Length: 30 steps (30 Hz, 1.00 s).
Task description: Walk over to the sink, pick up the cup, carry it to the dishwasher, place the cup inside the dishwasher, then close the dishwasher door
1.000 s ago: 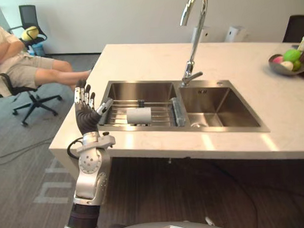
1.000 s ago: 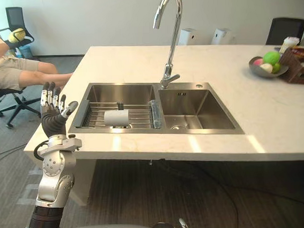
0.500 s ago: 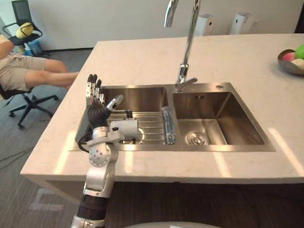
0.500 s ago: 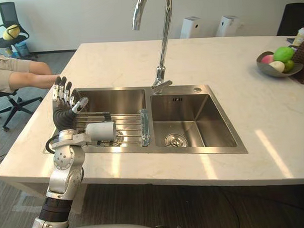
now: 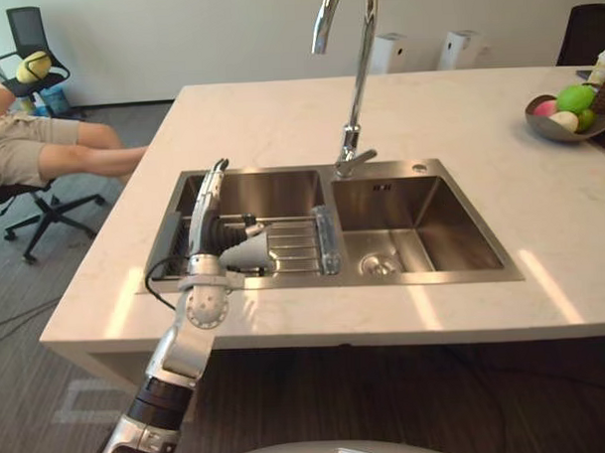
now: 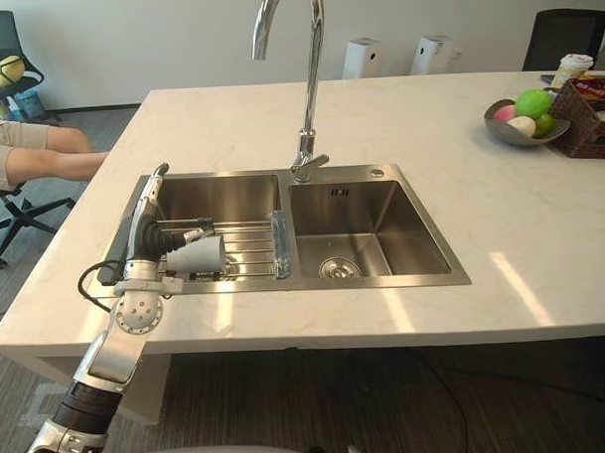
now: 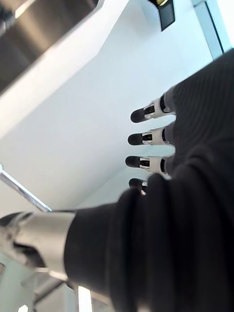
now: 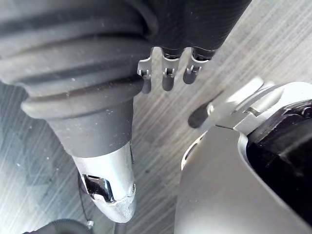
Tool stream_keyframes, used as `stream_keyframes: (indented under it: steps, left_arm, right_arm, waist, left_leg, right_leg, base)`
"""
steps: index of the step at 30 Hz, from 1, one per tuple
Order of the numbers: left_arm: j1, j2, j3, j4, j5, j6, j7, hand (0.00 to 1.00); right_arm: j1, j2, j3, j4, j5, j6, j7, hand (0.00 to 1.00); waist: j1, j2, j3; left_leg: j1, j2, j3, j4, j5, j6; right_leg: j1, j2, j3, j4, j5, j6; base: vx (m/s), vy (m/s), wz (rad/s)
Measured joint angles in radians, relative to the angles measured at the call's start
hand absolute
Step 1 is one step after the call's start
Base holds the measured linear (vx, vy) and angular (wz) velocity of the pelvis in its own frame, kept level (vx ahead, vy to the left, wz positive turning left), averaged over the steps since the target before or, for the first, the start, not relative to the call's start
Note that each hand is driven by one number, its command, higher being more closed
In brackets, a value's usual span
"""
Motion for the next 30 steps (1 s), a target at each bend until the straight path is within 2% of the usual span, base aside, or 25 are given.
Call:
stream_keyframes:
  steps: [6, 12, 20, 27, 30]
  left_arm:
    - [0.0, 0.068, -0.008, 0.099, 0.141, -0.002, -0.013, 0.0]
    - [-0.001, 0.095, -0.011, 0.217, 0.232, -0.004, -0.012, 0.0]
    - [-0.043, 0.152, -0.011, 0.317, 0.336, 0.002, -0.002, 0.0]
    - [-0.059, 0.152, -0.012, 0.417, 0.443, 0.048, 0.015, 0.0]
    - [-0.06, 0.152, -0.015, 0.457, 0.461, 0.044, 0.015, 0.0]
  right_arm:
    - [0.026, -0.007, 0.011, -0.001, 0.005, -0.018, 0.0, 0.0]
    - [0.04, -0.011, 0.02, 0.002, 0.007, -0.037, 0.001, 0.0]
    - [0.036, -0.027, 0.049, 0.003, 0.044, -0.01, 0.014, 0.0]
    - [0.036, -0.028, 0.046, 0.003, 0.046, 0.01, 0.015, 0.0]
    - [0.036, -0.028, 0.046, 0.002, 0.047, 0.011, 0.015, 0.0]
  waist:
    - [-0.024, 0.013, 0.004]
    - [-0.041, 0.02, 0.003]
    - [-0.043, 0.022, 0.007]
    - [-0.05, 0.019, 0.014]
    - [-0.057, 0.017, 0.016]
  left_leg:
    - [0.002, 0.007, 0.003, -0.013, -0.011, -0.009]
    - [0.005, 0.018, 0.002, -0.015, -0.002, -0.02]
    - [0.012, 0.018, 0.005, -0.022, -0.002, -0.022]
    - [0.025, 0.021, 0.019, -0.031, 0.002, -0.023]
    - [0.029, 0.02, 0.023, -0.03, 0.001, -0.024]
  right_leg:
    - [-0.003, 0.012, 0.001, 0.0, 0.009, -0.002]
    - [-0.012, 0.022, 0.005, 0.001, 0.015, -0.009]
    - [-0.01, 0.03, 0.005, 0.0, 0.012, -0.01]
    - [-0.011, 0.033, 0.019, 0.0, 0.015, -0.012]
    - [-0.01, 0.033, 0.026, 0.0, 0.016, -0.011]
  base:
    - [-0.06, -0.023, -0.04]
    - [0.07, -0.012, -0.05]
    - [0.02, -0.003, 0.0]
    - [-0.05, -0.005, -0.05]
    - [-0.02, -0.001, -0.06]
